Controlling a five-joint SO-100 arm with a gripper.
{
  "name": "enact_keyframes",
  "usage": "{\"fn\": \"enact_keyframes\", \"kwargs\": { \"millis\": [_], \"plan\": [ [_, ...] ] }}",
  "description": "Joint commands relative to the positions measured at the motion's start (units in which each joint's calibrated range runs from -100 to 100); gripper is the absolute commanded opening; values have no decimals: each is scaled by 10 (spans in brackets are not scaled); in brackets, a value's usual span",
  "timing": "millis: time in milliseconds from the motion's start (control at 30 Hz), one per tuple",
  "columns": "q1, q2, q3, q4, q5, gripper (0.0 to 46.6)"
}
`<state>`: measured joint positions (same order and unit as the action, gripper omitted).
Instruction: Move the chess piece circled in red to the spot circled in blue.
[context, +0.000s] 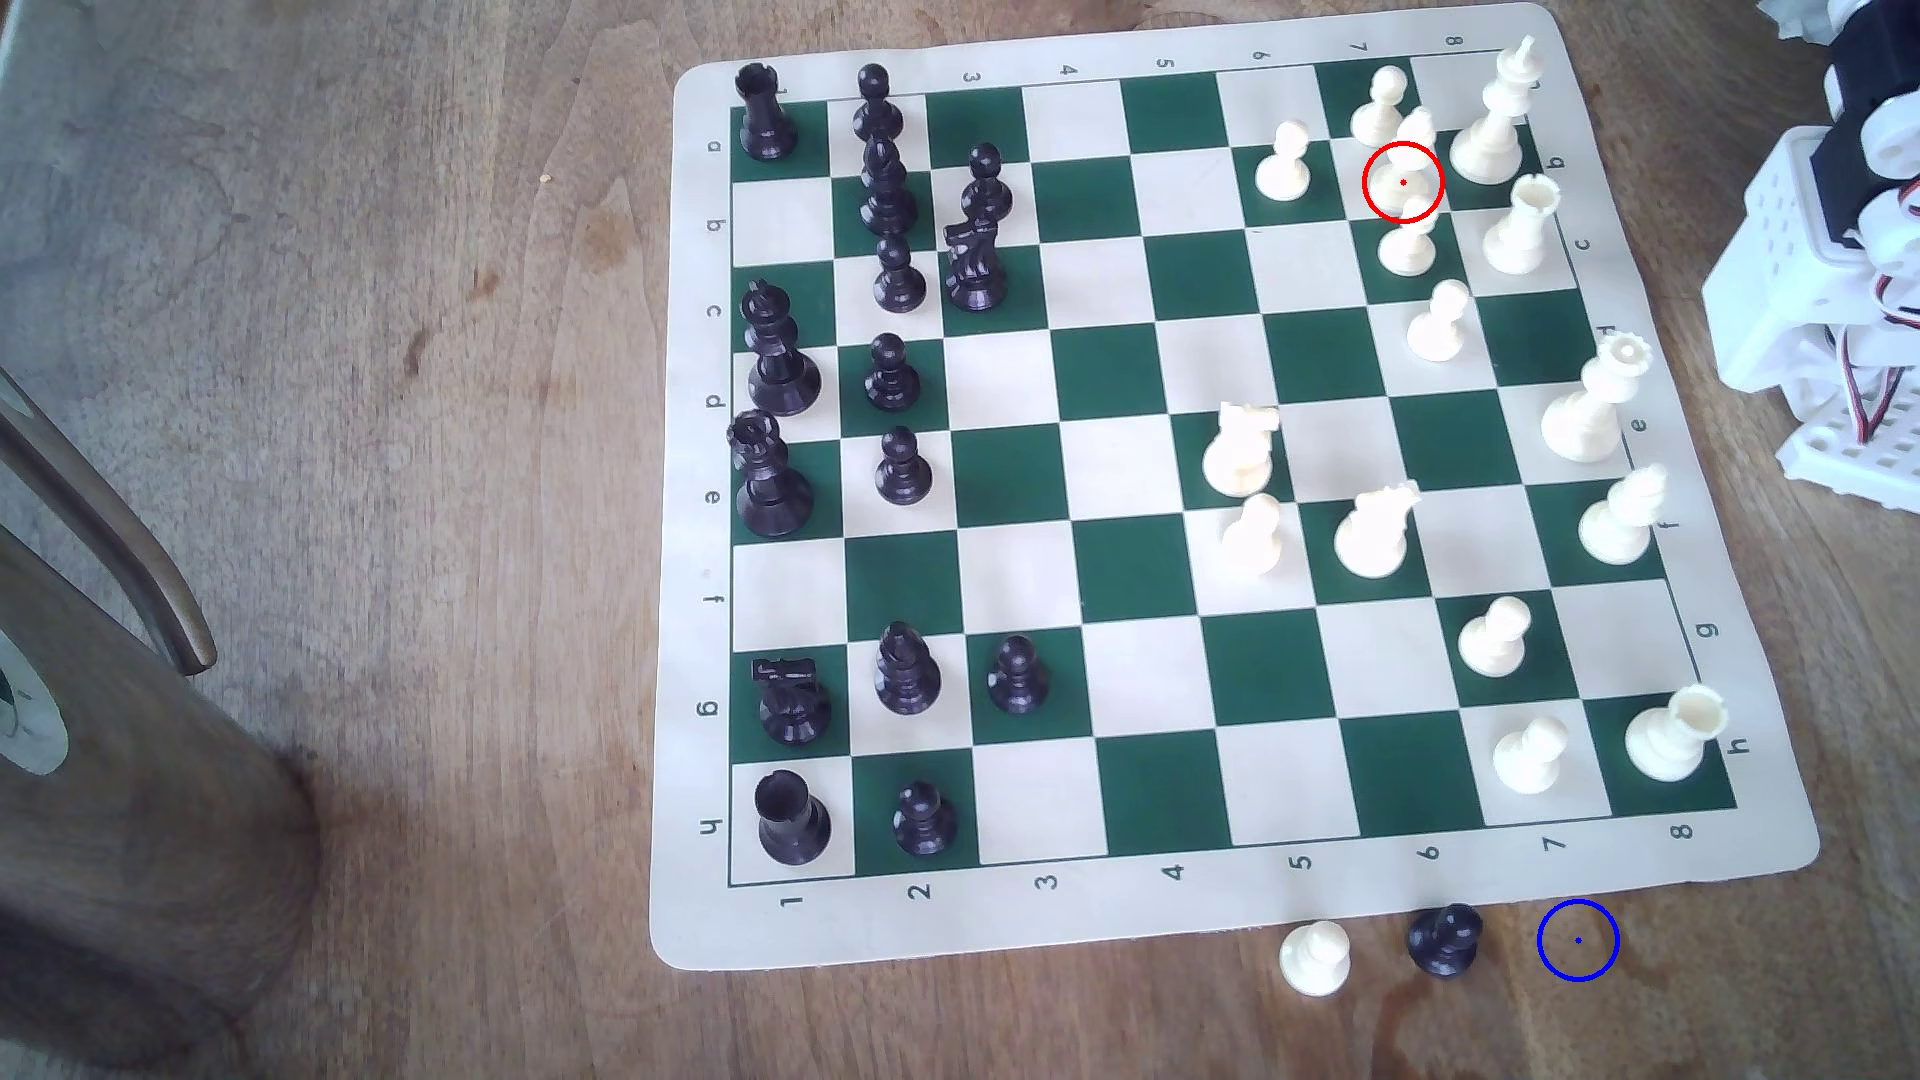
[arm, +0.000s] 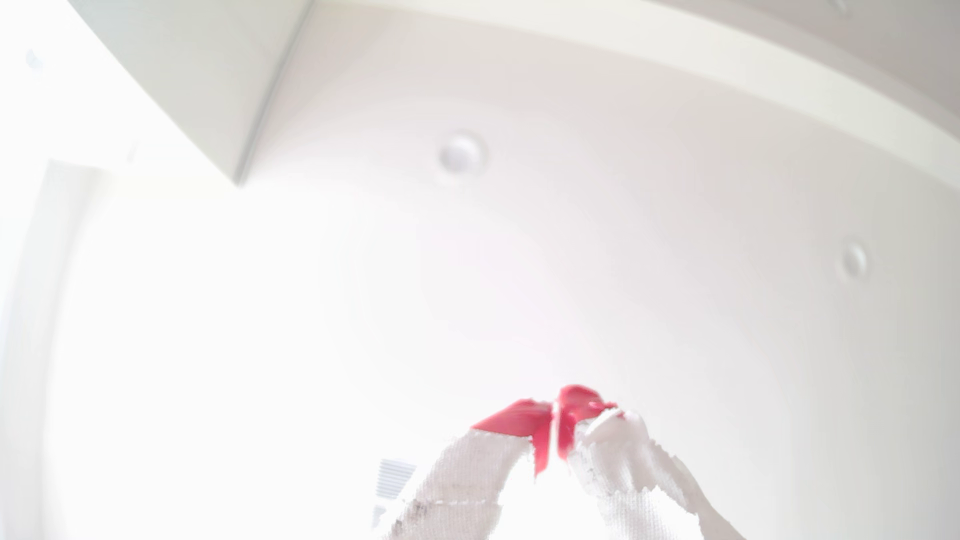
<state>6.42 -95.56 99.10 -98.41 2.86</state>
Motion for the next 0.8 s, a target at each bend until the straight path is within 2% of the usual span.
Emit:
{"fn": "enact_keyframes", "kwargs": {
  "millis": [0, 633, 767],
  "plan": [
    [-5, -3, 8, -13, 2, 2],
    [-5, -3, 8, -13, 2, 2],
    [-5, -3, 8, 51, 1, 2]
  ]
}}
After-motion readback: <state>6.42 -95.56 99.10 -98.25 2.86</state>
